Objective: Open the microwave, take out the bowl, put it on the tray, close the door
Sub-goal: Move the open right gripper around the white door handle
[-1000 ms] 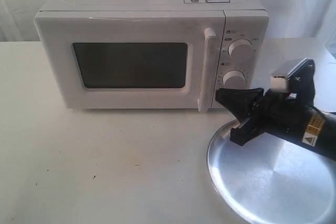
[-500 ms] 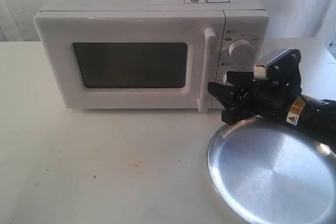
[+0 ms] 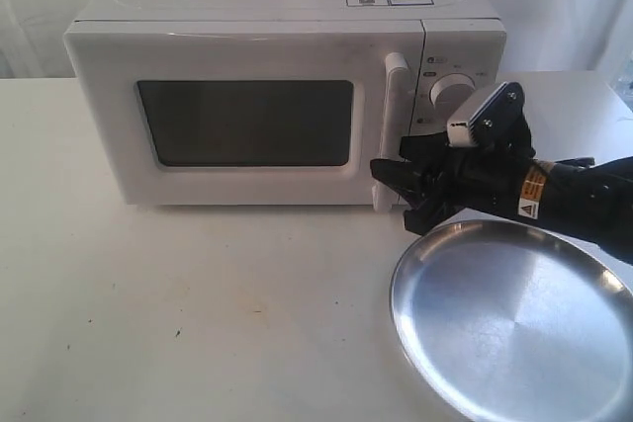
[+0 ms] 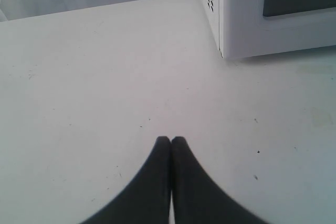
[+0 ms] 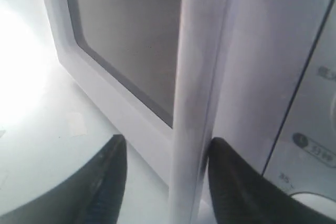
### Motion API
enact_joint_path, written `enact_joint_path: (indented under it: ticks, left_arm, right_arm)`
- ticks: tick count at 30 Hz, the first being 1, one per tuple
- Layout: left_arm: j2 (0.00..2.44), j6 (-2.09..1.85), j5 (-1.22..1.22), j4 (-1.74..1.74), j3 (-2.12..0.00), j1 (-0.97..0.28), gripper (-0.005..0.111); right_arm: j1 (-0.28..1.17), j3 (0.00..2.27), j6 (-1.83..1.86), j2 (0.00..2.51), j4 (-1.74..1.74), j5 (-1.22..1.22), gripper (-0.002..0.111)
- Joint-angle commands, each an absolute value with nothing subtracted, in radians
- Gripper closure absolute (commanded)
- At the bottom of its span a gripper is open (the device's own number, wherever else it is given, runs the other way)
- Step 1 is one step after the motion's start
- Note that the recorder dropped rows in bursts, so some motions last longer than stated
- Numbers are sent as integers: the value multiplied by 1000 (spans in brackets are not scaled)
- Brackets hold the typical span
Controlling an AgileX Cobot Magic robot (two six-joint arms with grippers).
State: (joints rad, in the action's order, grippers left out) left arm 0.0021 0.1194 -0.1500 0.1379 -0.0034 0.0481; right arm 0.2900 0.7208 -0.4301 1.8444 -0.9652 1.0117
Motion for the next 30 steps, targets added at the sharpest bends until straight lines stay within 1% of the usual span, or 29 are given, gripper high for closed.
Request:
enact_joint_path:
  ticks: [1, 4, 5, 11, 17, 20, 24, 30]
  left_arm:
    - [0, 125, -149, 135, 0, 47, 107]
    - [0, 125, -149, 135, 0, 47, 107]
    - [0, 125, -149, 135, 0, 47, 107]
    - [0, 125, -149, 135, 0, 47, 107]
    - [0, 125, -149, 135, 0, 47, 107]
    - [0, 125, -149, 135, 0, 47, 107]
    - [0, 125, -149, 135, 0, 47, 107]
    - [0, 125, -149, 135, 0, 47, 107]
  right_arm:
    - [290, 732, -452, 1853, -1004, 1035, 81]
    - [290, 732, -452, 1853, -1002, 1035, 105]
    - [290, 732, -452, 1853, -1002, 1035, 108]
    - [290, 737, -452, 1855, -1016, 1044, 108]
    - [296, 748, -458, 1861, -1191, 1149, 108]
    - [317, 748, -458, 1862, -1243, 1153, 108]
    - [352, 766, -456, 1866, -1223, 1121, 108]
    - [368, 772, -447, 1878, -1098, 1057, 108]
